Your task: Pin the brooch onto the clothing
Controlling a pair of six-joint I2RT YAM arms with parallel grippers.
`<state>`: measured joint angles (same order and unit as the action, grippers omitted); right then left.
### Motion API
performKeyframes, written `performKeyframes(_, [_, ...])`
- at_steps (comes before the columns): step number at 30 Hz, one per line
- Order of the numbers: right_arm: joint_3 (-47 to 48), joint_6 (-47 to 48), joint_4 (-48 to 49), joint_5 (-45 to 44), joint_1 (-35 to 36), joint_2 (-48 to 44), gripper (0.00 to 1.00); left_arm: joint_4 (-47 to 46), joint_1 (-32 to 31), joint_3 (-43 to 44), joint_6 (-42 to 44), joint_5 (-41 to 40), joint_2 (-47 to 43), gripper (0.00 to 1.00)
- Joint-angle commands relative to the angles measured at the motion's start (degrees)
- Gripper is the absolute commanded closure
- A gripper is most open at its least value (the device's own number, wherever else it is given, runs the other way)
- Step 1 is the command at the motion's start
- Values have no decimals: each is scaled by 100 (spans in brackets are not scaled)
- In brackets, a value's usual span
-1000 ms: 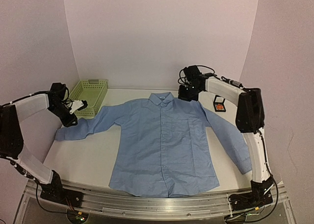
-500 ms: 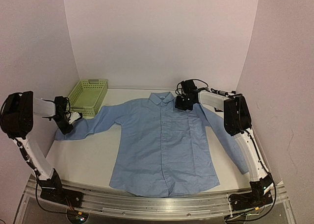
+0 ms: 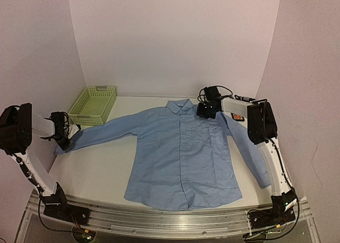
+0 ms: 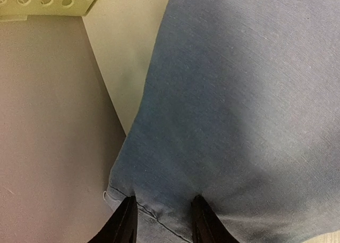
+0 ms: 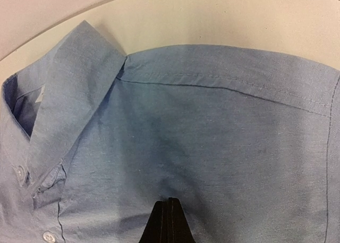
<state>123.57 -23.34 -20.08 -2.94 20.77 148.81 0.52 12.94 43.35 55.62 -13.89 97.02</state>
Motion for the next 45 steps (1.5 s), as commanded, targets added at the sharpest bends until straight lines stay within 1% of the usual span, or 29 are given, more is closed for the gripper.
performKeyframes(1, [-202,292,-629,-62,-126,-25,100,828,165,165,35,-166,462,62])
performKeyframes(7, [-140,528,-623,518,-24,-284,100,1494,-12,1089,-135,278,330,53])
performKeyframes(11, [-86,820,-612,585,188,-708,100,1936,-224,1278,-244,566,-172,52])
performKeyframes(15, [-222,1120,-612,587,429,-1321,99,2650,-390,1536,-214,1206,-929,51])
performKeyframes(16, [-338,1263,-612,575,526,-1542,99,2841,-530,1627,-182,1331,-1149,51])
performKeyframes(18, [-740,1578,-609,579,749,-1966,98,3082,-1056,1797,-157,1370,-1584,51])
performKeyframes(20, [-1235,1926,-593,654,1061,-2424,98,3221,-1909,2101,-317,1371,-1872,51])
performKeyframes(22, [-1868,2312,-585,816,1459,-2812,98,3251,-2645,2544,-648,1397,-1769,49])
performKeyframes(23, [-2197,2553,-569,862,1675,-3001,98,3265,-2937,2833,-855,1494,-1552,48])
performKeyframes(25, [-2925,2787,-446,988,2175,-3369,99,3362,-3226,3644,-1310,1826,-805,49])
performKeyframes(29, [-4153,2930,148,1209,2998,-3941,100,3241,-3300,5304,-1957,2450,882,54])
performKeyframes(30, [-4348,3045,382,1243,3270,-4070,100,3163,-3352,5641,-2091,2477,1415,55])
performKeyframes(32, [-4746,3280,690,1261,3744,-4174,100,3062,-3471,6704,-2287,2404,2320,57])
performKeyframes(34, [-4910,3469,853,1128,4158,-4137,100,3045,-3574,7667,-2539,2309,3287,58])
performKeyframes(36, [-4973,3442,897,866,4384,-4004,100,2954,-3686,8572,-2695,2285,3922,59])
performKeyframes(37, [-4987,3389,909,751,4470,-3940,100,2823,-3743,8860,-2746,2264,4255,59])
performKeyframes(39, [-5028,3331,926,666,4610,-3815,100,2425,-3904,8921,-2693,2194,4575,58])
performKeyframes(42, [-5130,3368,927,555,4851,-3664,100,1700,-4047,8660,-2648,2094,4791,58])
performKeyframes(45, [-5292,3340,920,522,4997,-3534,100,1572,-4062,8712,-2768,1945,5140,58])
